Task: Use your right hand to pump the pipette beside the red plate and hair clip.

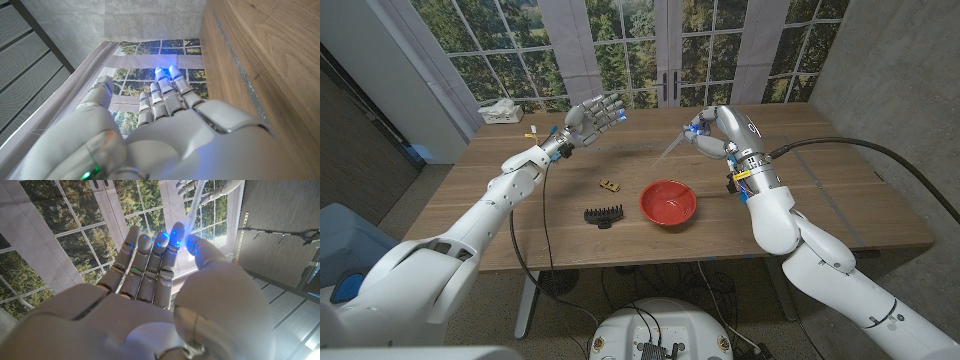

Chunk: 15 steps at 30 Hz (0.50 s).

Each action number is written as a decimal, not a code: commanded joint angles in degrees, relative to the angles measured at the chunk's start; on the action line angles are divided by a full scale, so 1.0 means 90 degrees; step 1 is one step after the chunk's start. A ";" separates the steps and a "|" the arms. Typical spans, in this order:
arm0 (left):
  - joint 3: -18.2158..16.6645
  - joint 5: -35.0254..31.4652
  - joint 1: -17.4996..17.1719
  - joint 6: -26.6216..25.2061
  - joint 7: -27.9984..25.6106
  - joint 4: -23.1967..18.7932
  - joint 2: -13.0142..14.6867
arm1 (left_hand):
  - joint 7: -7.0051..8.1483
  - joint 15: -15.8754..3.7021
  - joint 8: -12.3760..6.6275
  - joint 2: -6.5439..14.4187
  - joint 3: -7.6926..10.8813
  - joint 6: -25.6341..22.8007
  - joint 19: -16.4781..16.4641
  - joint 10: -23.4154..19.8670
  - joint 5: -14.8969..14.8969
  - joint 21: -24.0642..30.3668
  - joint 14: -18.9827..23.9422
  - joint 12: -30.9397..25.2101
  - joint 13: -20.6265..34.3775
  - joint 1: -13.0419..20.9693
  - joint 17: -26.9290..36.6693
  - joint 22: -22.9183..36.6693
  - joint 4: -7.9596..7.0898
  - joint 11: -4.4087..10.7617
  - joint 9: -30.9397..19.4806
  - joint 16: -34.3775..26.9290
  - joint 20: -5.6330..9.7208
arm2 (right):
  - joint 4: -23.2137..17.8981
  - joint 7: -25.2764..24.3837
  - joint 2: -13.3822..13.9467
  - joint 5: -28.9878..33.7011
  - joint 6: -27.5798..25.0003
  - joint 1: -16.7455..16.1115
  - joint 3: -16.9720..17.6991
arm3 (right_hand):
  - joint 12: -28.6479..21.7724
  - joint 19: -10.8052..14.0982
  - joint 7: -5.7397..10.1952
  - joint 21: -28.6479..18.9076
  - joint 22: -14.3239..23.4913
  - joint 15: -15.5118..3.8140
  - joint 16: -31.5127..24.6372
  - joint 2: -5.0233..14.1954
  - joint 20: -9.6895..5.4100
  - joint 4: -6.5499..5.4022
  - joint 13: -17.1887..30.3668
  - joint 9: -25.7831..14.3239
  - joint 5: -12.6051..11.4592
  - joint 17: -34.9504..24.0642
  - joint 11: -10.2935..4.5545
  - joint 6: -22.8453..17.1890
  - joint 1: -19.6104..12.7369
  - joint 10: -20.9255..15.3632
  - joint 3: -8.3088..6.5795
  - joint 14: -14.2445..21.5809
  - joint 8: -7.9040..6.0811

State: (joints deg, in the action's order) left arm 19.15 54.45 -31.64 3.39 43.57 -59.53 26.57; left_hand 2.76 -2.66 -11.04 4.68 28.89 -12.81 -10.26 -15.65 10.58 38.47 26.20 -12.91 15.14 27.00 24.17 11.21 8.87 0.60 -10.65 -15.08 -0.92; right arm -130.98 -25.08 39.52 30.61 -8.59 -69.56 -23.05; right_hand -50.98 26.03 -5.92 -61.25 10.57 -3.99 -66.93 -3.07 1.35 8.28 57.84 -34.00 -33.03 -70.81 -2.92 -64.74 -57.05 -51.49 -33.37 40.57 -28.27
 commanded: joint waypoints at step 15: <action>0.0019 -0.0048 0.0112 0.0082 0.0181 0.0239 -0.0043 | 0.0004 -0.0364 -0.0026 -0.0003 0.0040 -0.0082 -0.0044 -0.0072 0.0012 -0.0003 0.0051 -0.0047 0.0008 -0.0078 -0.0014 0.0000 0.0004 0.0006 -0.0020 0.0015 -0.0036 | 0.0303 -0.0649 -0.0354 0.0038 0.0272 0.0016 -0.0053 | 0.0269 -0.0126 0.0221 -0.0206 0.0045 -0.0775 -0.0101 0.0468 -0.0179 0.0059 -0.0784 0.0476 0.0733 0.0113 -0.0027 0.0064 -0.0036 0.0082 0.0233 -0.0284 0.0451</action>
State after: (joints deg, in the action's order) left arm 19.23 54.42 -31.24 3.39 43.67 -58.57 26.50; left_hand 2.45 -2.66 -11.04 4.68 28.88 -13.12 -10.26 -15.65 10.58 38.47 26.20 -13.15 15.14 27.00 23.90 11.21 8.88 0.61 -10.66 -15.08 -0.92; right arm -130.59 -27.24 39.34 30.08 -7.28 -69.51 -22.95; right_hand -48.72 24.73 -4.65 -62.70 10.81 -3.58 -67.84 0.37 0.20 8.70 51.42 -30.11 -27.31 -70.04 -3.07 -64.16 -57.45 -50.61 -31.53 37.95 -24.72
